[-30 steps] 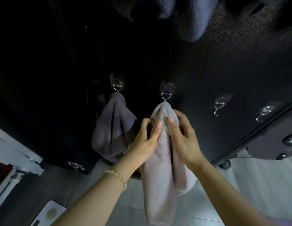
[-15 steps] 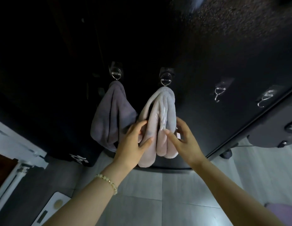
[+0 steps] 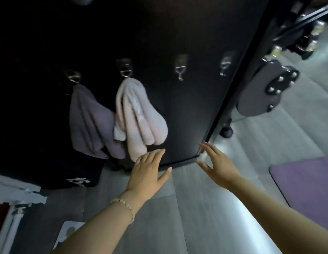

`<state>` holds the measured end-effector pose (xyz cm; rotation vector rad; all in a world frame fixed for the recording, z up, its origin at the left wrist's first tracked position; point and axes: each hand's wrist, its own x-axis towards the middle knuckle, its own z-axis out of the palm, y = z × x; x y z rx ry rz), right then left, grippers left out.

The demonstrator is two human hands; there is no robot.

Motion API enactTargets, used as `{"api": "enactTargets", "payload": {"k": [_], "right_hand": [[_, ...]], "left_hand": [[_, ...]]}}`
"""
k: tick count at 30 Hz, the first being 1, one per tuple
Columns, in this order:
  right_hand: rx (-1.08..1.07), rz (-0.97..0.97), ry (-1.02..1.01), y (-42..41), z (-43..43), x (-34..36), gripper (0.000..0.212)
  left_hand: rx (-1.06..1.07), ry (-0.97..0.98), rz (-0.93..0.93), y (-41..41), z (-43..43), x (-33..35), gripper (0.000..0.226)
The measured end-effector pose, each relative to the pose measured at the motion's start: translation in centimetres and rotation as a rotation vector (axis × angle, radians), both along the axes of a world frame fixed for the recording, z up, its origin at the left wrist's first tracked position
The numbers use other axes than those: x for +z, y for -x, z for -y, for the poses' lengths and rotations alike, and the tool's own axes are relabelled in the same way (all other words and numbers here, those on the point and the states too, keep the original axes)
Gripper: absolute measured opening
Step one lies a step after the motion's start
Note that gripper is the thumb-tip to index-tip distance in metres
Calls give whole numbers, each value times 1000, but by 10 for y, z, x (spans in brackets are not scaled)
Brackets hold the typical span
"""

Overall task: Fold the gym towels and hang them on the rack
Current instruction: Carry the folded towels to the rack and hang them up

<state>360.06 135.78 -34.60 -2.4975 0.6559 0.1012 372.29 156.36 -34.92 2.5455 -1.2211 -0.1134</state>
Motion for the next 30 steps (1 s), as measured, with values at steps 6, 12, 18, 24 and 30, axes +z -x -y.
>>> {"api": "enactTargets", "payload": {"k": [6,12,18,24,30], "right_hand": [[-133,-219,92,166,55,-6,72],[-429,-346,109,369,110,-13,65],[-689,-437,63,567,136,-4,65],[-958,-444,15,726,134,6,62],[-1205,-423,-56,839,129,2,60]], "left_hand": [[-296,-328,40,77,88,3,96],[-527,-443,41,218,198,-10,110],[-788,-537,14,406,303,-8,87],[-1050,-504,52,574,381,5,67],[-1275,-510,116,699,443,-6,72]]}}
